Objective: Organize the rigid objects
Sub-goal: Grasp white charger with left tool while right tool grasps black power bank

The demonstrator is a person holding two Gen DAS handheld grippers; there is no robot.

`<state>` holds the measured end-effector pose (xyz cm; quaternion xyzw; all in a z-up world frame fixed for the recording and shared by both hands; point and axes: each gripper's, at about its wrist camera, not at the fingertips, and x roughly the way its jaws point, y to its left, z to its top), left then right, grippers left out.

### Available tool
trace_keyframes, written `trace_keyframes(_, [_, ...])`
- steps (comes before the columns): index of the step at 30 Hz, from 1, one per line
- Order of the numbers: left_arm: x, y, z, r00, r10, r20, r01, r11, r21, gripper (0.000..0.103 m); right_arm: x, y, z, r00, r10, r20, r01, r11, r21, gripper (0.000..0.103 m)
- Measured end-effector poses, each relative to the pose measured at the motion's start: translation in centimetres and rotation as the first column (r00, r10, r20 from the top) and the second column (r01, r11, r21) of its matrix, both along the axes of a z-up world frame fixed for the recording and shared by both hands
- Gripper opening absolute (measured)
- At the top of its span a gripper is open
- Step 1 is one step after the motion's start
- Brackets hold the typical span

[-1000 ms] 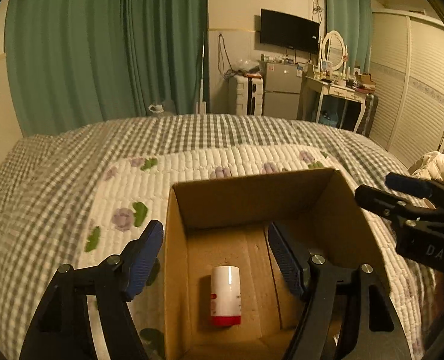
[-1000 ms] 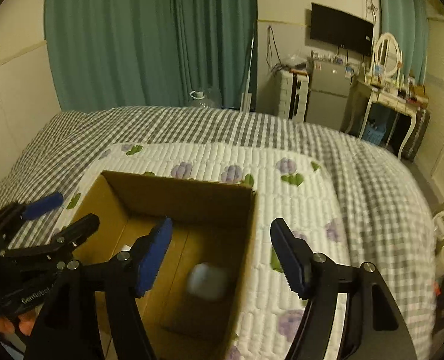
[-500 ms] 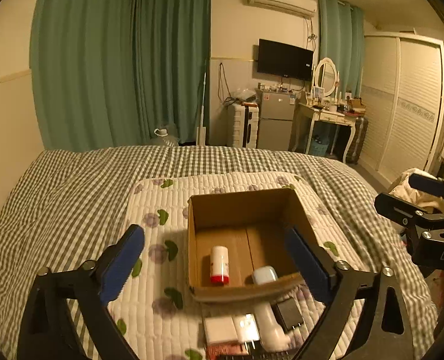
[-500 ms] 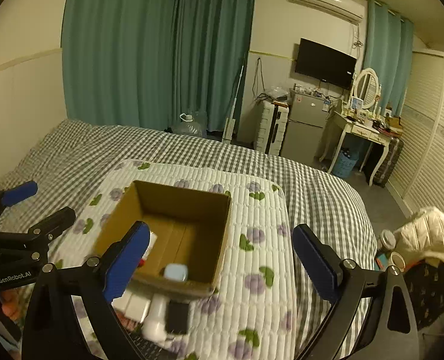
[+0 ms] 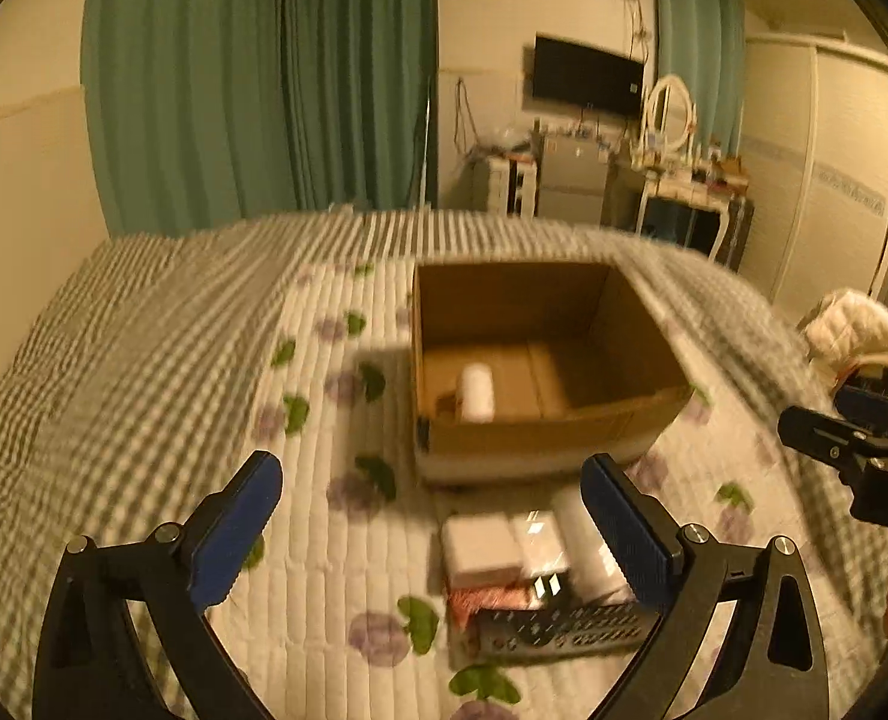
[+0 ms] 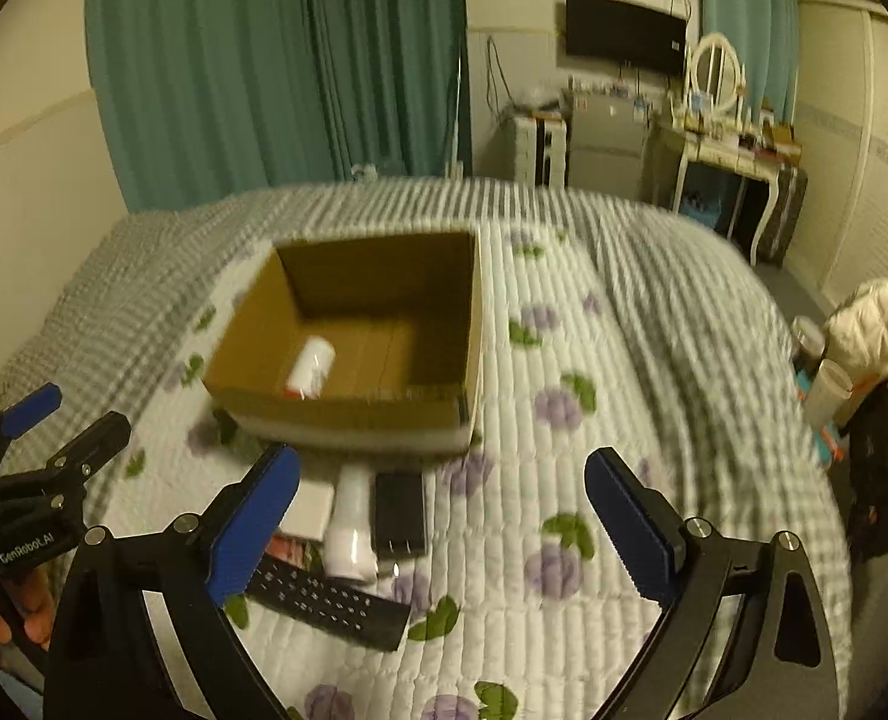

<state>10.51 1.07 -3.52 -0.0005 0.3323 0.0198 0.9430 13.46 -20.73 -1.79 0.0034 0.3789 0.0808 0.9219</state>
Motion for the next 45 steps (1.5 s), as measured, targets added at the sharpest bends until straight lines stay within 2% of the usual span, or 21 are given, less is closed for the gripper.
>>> trace_keyframes(7, [1.3, -0.2, -6.3, 0.994, 0.010, -0.113, -0.009, 1.000, 0.006, 0.102, 3.4, 2.3, -7.8, 0.988, 0.024, -0.152, -0.033, 0.998, -0.053, 0.094])
trace_keyframes(13, [2.3, -0.3, -9.1, 0.988, -0.004, -0.153, 0.002, 1.000, -0.017, 0.102, 6.0, 4.2, -13.5, 0.959, 0.055, -0.276, -0.088, 0.990, -0.109, 0.069])
trace_keyframes(15, [2.7, -0.4, -9.5, 0.987, -0.010, -0.161, 0.006, 1.000, -0.020, 0.102, 6.7, 4.3, -14.6, 0.953, 0.062, -0.296, -0.089, 0.993, -0.080, 0.065])
trace_keyframes(20, [3.8, -0.7, -10.7, 0.980, -0.026, -0.197, 0.019, 0.999, -0.040, 0.100, 7.7, 4.7, -15.5, 0.949, 0.068, -0.308, -0.096, 0.993, -0.075, 0.053])
trace_keyframes(22, [4.0, -1.0, -11.1, 0.978, -0.035, -0.208, 0.025, 0.999, -0.047, 0.100, 8.1, 5.1, -16.0, 0.945, 0.087, -0.315, -0.105, 0.994, -0.043, 0.038])
trace_keyframes(25, [4.4, -1.7, -11.7, 0.973, -0.045, -0.226, 0.041, 0.999, -0.021, 0.099, 7.9, 5.7, -15.9, 0.952, 0.083, -0.294, -0.108, 0.991, -0.072, 0.038])
trace_keyframes(27, [4.9, -1.7, -12.4, 0.968, -0.041, -0.248, 0.041, 0.999, -0.007, 0.094, 7.5, 5.5, -15.5, 0.958, 0.078, -0.275, -0.103, 0.992, -0.076, 0.038])
trace_keyframes(31, [5.5, -1.0, -12.7, 0.965, -0.035, -0.261, 0.019, 0.998, -0.063, 0.088, 7.0, 3.9, -14.6, 0.968, 0.026, -0.249, -0.050, 0.995, -0.091, 0.038])
trace_keyframes(33, [5.7, -1.0, -12.6, 0.964, -0.039, -0.262, 0.027, 0.998, -0.048, 0.076, 6.9, 3.1, -14.2, 0.971, 0.005, -0.240, -0.028, 0.995, -0.092, 0.038])
trace_keyframes(34, [5.8, -1.1, -12.7, 0.961, -0.045, -0.274, 0.040, 0.999, -0.026, 0.061, 6.8, 2.9, -14.1, 0.971, 0.000, -0.239, -0.023, 0.995, -0.092, 0.038])
trace_keyframes(35, [5.7, -1.2, -12.8, 0.958, -0.051, -0.284, 0.053, 0.999, -0.001, 0.054, 6.7, 2.8, -14.1, 0.971, 0.000, -0.239, -0.021, 0.996, -0.088, 0.038])
trace_keyframes(37, [5.8, -1.2, -13.2, 0.954, -0.050, -0.296, 0.058, 0.998, 0.018, 0.053, 6.8, 2.4, -13.9, 0.971, 0.001, -0.239, -0.022, 0.996, -0.082, 0.038])
trace_keyframes(40, [6.4, -1.2, -13.4, 0.949, -0.051, -0.310, 0.053, 0.999, -0.003, 0.053, 6.8, 2.9, -13.9, 0.970, 0.006, -0.242, -0.026, 0.996, -0.082, 0.038])
trace_keyframes(45, [7.7, -1.7, -14.0, 0.946, -0.054, -0.321, 0.064, 0.998, 0.021, 0.052, 6.9, 3.1, -14.1, 0.969, 0.020, -0.248, -0.042, 0.996, -0.084, 0.038])
